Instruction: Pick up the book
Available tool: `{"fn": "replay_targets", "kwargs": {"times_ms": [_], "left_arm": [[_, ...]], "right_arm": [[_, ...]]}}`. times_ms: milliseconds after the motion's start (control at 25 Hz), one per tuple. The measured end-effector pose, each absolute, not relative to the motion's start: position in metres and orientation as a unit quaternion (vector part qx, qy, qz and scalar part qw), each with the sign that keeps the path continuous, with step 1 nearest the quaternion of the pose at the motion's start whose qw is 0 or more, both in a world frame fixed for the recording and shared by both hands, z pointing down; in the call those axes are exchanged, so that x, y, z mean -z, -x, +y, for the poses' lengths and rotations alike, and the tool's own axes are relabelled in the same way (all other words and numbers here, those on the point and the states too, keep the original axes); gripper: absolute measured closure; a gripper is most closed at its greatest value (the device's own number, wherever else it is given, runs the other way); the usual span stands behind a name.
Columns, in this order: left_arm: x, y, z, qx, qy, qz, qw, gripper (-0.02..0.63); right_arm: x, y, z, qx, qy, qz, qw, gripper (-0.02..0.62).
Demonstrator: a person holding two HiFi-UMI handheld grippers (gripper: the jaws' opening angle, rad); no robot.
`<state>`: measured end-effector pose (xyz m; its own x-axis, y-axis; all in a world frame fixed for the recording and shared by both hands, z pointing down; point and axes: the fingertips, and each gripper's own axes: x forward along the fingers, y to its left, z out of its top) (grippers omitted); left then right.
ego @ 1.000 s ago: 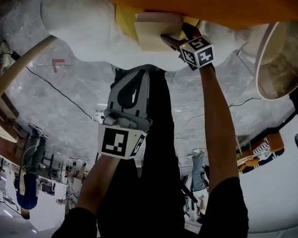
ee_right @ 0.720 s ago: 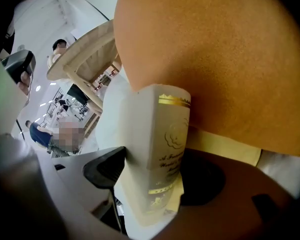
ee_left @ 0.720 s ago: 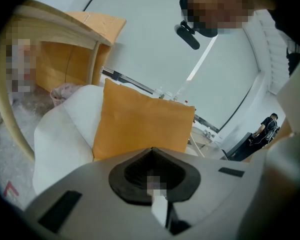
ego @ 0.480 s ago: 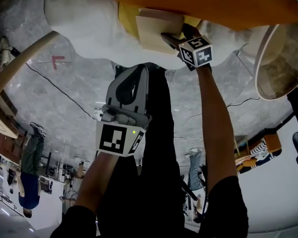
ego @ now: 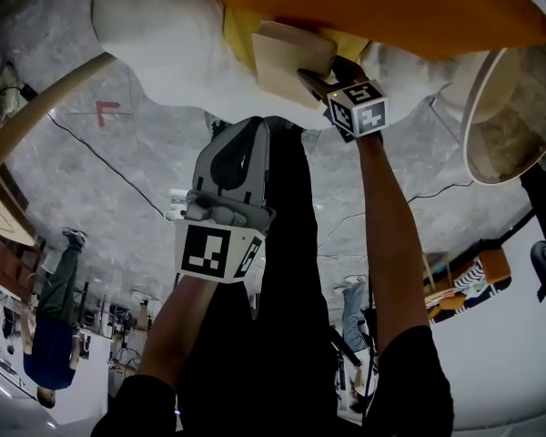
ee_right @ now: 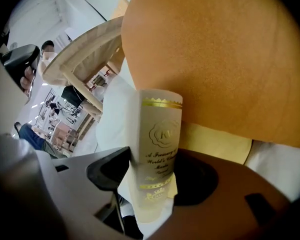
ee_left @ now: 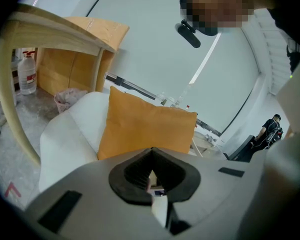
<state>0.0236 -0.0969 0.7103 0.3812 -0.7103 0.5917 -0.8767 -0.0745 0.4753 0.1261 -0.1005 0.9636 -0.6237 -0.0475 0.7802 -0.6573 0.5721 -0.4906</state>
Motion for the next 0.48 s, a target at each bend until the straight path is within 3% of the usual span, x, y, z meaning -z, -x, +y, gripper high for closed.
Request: {"fn": "replay_targets", "kwargs": {"times_ms": [480], "left_arm": [[-0.699, -0.004, -0.089, -0.098, -0.724, -0.558, 0.393, 0.603]], "right_arm": [[-0.947, -0.119, -0.086, -0.414, -0.269, -0.783, 0.379, 0.341]]}}
